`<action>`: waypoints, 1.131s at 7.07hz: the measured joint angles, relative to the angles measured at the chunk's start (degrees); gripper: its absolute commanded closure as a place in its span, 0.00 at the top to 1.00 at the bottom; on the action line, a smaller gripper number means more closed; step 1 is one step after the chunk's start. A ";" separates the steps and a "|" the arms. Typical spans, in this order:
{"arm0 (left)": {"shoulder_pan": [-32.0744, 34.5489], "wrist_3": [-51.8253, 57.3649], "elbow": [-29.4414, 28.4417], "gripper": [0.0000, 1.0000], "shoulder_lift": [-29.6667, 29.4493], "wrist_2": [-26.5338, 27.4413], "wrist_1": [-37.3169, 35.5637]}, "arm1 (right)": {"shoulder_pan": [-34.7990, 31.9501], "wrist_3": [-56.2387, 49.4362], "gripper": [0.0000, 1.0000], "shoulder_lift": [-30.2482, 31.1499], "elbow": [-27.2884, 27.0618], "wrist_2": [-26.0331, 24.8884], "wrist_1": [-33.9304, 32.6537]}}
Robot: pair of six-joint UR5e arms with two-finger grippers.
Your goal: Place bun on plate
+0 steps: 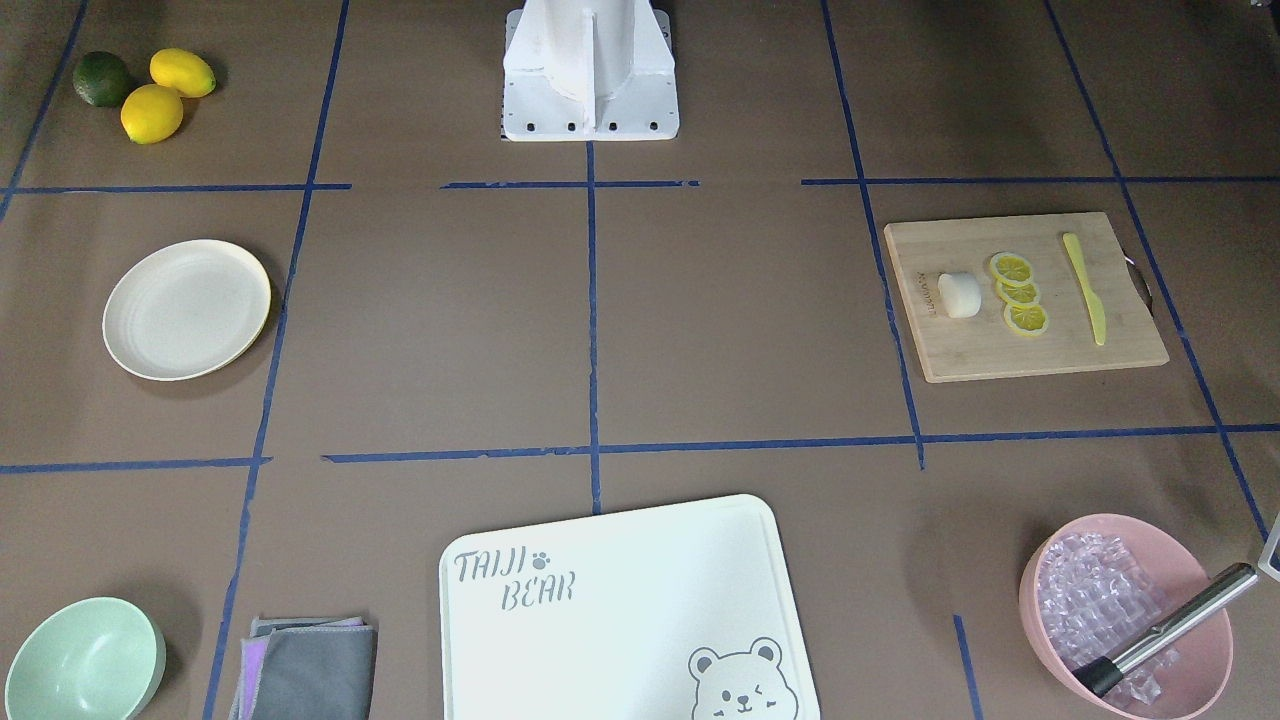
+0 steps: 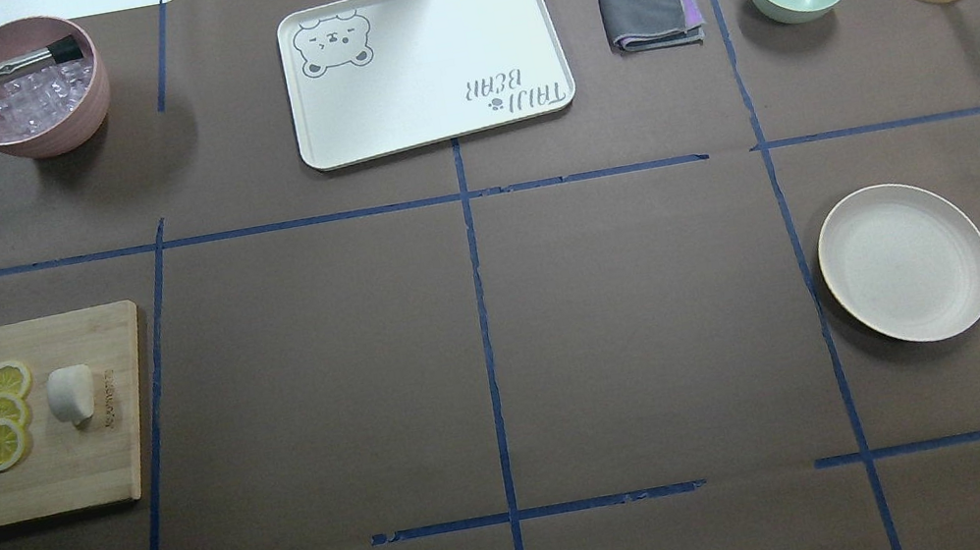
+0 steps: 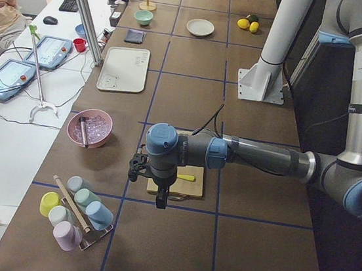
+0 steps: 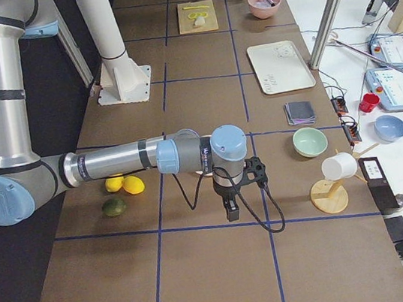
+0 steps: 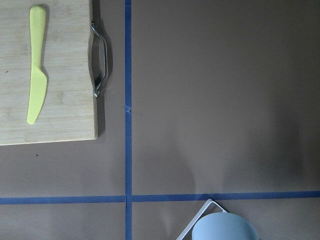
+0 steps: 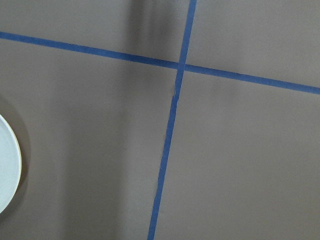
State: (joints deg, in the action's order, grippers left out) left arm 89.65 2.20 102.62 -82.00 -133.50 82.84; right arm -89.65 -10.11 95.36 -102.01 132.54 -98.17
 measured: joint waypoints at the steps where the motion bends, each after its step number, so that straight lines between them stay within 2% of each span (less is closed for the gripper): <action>1: 0.00 0.00 0.01 1.00 -0.01 0.00 0.01 | 0.00 0.00 1.00 0.00 0.03 -0.02 0.00; 4: -0.06 0.06 -0.12 1.00 -0.06 -0.01 0.04 | 0.52 0.25 0.99 -0.04 0.81 2.58 0.93; 6: -0.09 0.08 -0.08 1.00 -0.08 -0.03 0.04 | 3.63 7.38 0.99 0.14 3.13 4.16 9.91; 8: -0.09 0.09 0.17 1.00 -0.09 -0.08 0.04 | 10.60 24.22 0.99 0.38 4.16 4.11 23.05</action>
State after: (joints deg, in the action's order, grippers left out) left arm 89.56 2.28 102.79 -82.09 -133.58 82.88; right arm -79.05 14.11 95.74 -97.84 136.65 -75.12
